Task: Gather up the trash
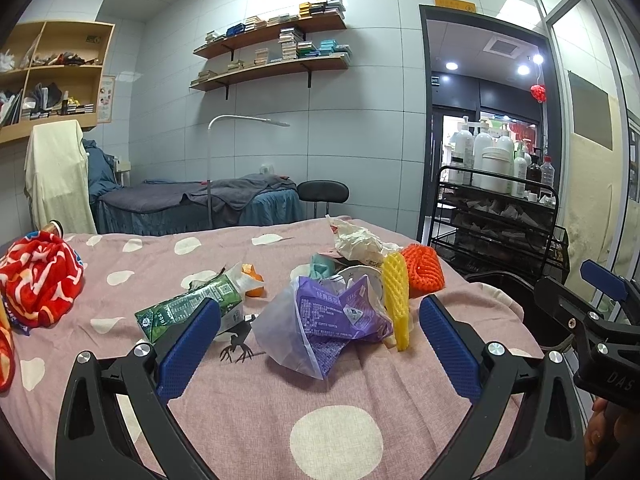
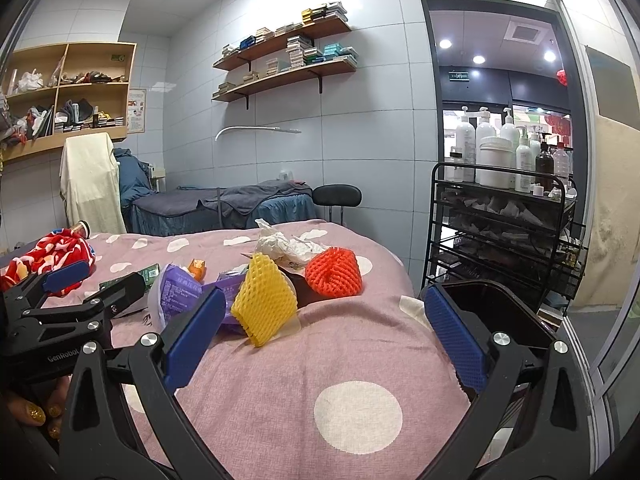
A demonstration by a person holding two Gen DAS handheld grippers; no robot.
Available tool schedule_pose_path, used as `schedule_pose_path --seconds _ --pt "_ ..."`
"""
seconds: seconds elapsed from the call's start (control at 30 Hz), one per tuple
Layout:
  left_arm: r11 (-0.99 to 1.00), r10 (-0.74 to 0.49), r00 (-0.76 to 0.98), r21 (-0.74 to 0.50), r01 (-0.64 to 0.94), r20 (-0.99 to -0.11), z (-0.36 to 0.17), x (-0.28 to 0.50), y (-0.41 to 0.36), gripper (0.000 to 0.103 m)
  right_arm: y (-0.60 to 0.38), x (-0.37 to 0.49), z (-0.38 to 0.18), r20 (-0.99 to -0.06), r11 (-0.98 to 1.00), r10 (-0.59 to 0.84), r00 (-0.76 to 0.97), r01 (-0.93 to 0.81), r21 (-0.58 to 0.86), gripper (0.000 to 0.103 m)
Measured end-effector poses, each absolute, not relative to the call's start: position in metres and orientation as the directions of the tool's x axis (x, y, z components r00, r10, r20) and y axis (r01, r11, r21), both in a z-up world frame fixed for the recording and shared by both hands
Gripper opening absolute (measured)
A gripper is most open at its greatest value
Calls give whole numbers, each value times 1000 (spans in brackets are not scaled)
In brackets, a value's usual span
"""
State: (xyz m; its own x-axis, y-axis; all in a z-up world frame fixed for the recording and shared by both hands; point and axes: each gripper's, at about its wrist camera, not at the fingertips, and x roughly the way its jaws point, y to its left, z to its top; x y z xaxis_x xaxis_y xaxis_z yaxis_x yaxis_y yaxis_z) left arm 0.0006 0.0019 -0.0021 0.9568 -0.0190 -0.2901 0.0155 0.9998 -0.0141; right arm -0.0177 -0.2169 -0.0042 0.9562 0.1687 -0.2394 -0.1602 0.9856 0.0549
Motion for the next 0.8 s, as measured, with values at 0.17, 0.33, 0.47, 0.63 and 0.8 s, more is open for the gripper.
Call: schedule_pose_path --seconds 0.17,0.33,0.47,0.63,0.8 --pt "1000 -19 956 -14 15 -292 -3 0 2 98 -216 -18 -4 -242 985 170 955 -161 55 98" --pt "1000 -19 955 -12 16 -296 -4 1 1 98 -216 -17 -5 -243 985 172 955 -164 55 98" --pt "1000 -18 955 -13 14 -296 -5 1 1 98 -216 -18 -5 -245 984 176 954 -168 55 98" --pt "1000 -19 955 -12 16 -296 -5 1 2 98 -216 -18 -5 -248 984 176 953 -168 55 98" --pt "1000 -16 954 -14 13 -300 -6 1 3 98 -215 -18 -5 -248 984 177 952 -168 57 98"
